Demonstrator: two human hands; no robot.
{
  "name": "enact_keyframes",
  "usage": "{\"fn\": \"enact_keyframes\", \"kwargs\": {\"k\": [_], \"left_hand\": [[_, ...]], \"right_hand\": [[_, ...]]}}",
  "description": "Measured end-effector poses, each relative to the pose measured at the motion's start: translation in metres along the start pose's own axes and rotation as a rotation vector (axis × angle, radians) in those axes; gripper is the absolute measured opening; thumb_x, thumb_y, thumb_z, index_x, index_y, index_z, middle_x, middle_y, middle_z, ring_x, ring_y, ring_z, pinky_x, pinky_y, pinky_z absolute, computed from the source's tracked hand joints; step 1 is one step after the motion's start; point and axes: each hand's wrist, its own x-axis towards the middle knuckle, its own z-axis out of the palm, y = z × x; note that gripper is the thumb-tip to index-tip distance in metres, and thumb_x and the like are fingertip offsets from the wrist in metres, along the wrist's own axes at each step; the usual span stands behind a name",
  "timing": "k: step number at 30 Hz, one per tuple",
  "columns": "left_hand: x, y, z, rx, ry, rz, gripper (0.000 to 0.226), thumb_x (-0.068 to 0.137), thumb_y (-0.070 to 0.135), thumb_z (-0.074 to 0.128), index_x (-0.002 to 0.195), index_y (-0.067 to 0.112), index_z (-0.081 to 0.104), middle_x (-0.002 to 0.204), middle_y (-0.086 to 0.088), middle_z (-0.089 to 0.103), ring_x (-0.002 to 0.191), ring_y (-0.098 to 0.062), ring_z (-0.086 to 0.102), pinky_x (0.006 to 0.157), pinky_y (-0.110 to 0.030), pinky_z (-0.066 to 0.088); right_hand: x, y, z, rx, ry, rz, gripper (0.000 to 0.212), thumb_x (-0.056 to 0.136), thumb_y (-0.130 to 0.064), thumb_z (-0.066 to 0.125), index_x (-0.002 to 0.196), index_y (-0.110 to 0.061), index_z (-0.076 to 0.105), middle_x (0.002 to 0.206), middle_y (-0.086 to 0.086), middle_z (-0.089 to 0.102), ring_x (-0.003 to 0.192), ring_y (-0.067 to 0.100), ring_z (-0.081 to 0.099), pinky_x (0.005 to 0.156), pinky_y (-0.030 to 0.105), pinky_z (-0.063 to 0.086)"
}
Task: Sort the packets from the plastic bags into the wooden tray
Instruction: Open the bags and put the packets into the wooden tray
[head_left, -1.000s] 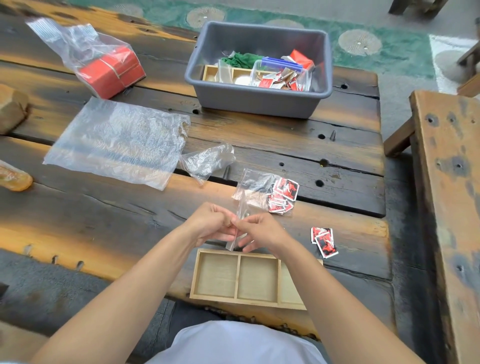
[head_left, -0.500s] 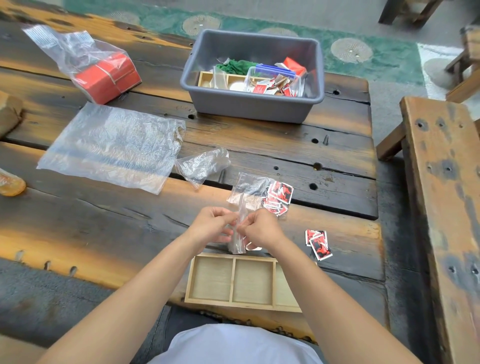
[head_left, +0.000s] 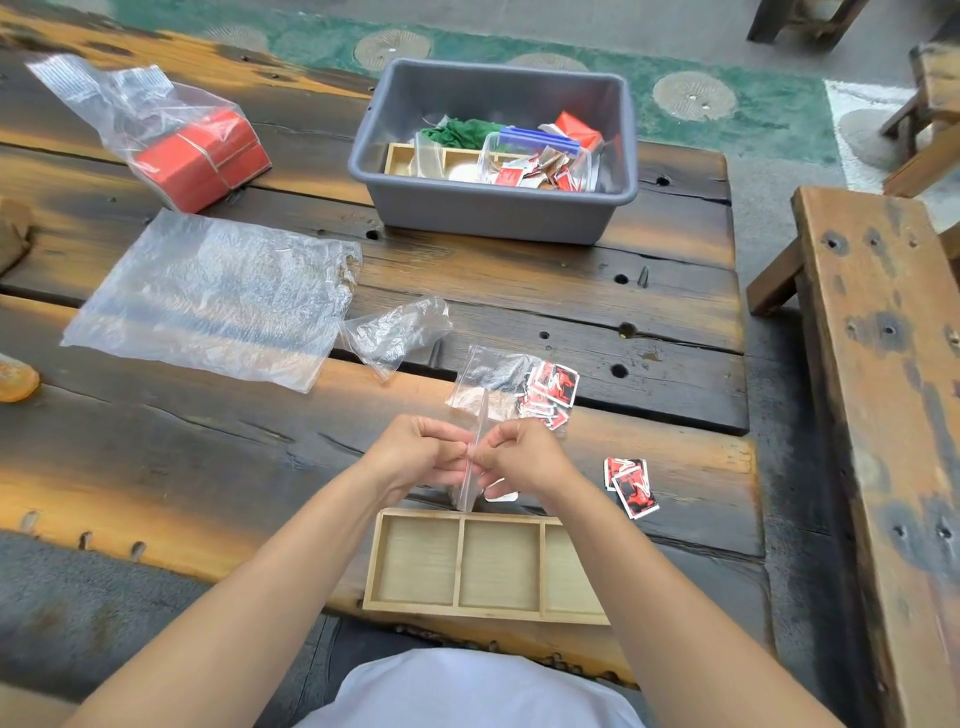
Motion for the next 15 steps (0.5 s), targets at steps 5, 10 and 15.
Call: {"fn": "enact_keyframes", "kwargs": {"k": [5, 10, 15], "left_hand": [[0.002, 0.003, -0.001, -0.007, -0.081, -0.016, 0.014, 0.091, -0.005, 0.061, 0.100, -0.003, 0.071, 0.076, -0.013, 0.075, 0.065, -0.016, 0.073, 0.059, -0.026, 0.060], [0.004, 0.005, -0.007, 0.026, -0.123, -0.031, 0.016, 0.087, -0.003, 0.067, 0.102, -0.009, 0.068, 0.082, -0.017, 0.072, 0.068, -0.021, 0.071, 0.065, -0.032, 0.062], [0.004, 0.003, -0.007, 0.001, -0.124, -0.036, 0.015, 0.080, -0.013, 0.070, 0.094, -0.006, 0.068, 0.080, -0.018, 0.071, 0.070, -0.022, 0.072, 0.067, -0.034, 0.063]], "right_hand": [[-0.001, -0.007, -0.002, 0.066, -0.029, 0.032, 0.015, 0.094, -0.013, 0.067, 0.083, -0.004, 0.062, 0.073, 0.015, 0.068, 0.058, 0.021, 0.065, 0.047, 0.028, 0.057], [-0.004, -0.013, -0.007, 0.136, -0.117, 0.079, 0.032, 0.102, -0.027, 0.054, 0.082, -0.003, 0.062, 0.071, 0.015, 0.067, 0.060, 0.024, 0.065, 0.050, 0.032, 0.059], [0.000, -0.012, -0.006, 0.047, -0.016, 0.041, 0.023, 0.092, -0.024, 0.069, 0.091, -0.002, 0.061, 0.069, 0.012, 0.066, 0.055, 0.018, 0.065, 0.058, 0.037, 0.062]]}}
